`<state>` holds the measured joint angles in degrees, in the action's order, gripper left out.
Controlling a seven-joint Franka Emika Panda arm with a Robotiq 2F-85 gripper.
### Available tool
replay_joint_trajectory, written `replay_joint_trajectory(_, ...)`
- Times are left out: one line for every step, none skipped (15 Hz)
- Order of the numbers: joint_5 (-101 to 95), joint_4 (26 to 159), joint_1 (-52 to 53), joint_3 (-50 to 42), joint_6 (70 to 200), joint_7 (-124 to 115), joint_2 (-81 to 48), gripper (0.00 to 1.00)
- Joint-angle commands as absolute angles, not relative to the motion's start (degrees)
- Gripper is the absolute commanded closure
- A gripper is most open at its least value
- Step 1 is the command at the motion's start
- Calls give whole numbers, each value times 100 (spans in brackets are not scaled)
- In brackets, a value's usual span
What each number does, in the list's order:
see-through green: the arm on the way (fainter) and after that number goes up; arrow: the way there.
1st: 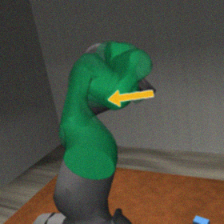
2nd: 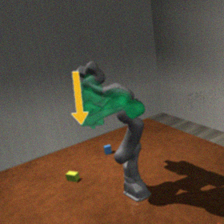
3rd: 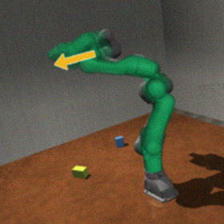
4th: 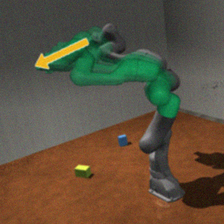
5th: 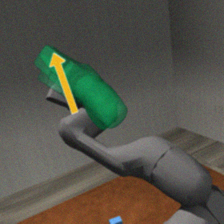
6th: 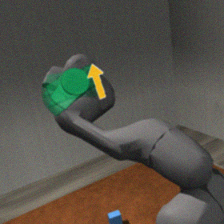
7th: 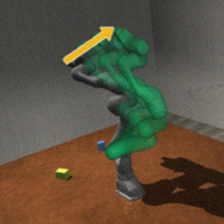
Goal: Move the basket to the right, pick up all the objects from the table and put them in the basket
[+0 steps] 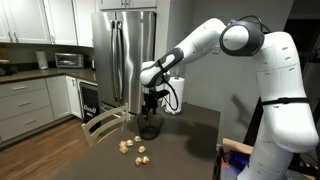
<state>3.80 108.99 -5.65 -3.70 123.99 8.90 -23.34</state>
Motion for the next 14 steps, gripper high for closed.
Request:
replay_joint_trajectory(207, 10975, -494, -319, 12485, 721, -2291, 0)
replay_joint_trajectory(106, 11046, -405, -316, 12542, 601, -2249, 0)
replay_joint_trajectory(73, 11087, -360, -313, 12566, 556, -2221, 0)
replay_joint_trajectory(58, 11110, -346, -314, 12571, 544, -2201, 0)
replay_joint_trajectory(51, 11118, -349, -323, 12572, 544, -2192, 0)
replay_joint_trajectory(48, 11120, -354, -339, 12572, 543, -2188, 0)
replay_joint_trajectory(46, 11120, -358, -350, 12572, 542, -2186, 0)
replay_joint_trajectory(45, 11120, -358, -353, 12572, 542, -2186, 0)
replay_joint_trajectory(37, 11122, -350, -347, 12572, 543, -2186, 0)
replay_joint_trajectory(20, 11140, -333, -338, 12581, 533, -2176, 0)
replay_joint_trajectory(4, 11162, -316, -316, 12585, 556, -2156, 0)
replay_joint_trajectory(-4, 11178, -303, -298, 12603, 556, -2141, 0)
replay_joint_trajectory(-15, 11200, -288, -271, 12622, 583, -2116, 0)
replay_joint_trajectory(-20, 11220, -272, -248, 12639, 579, -2096, 0)
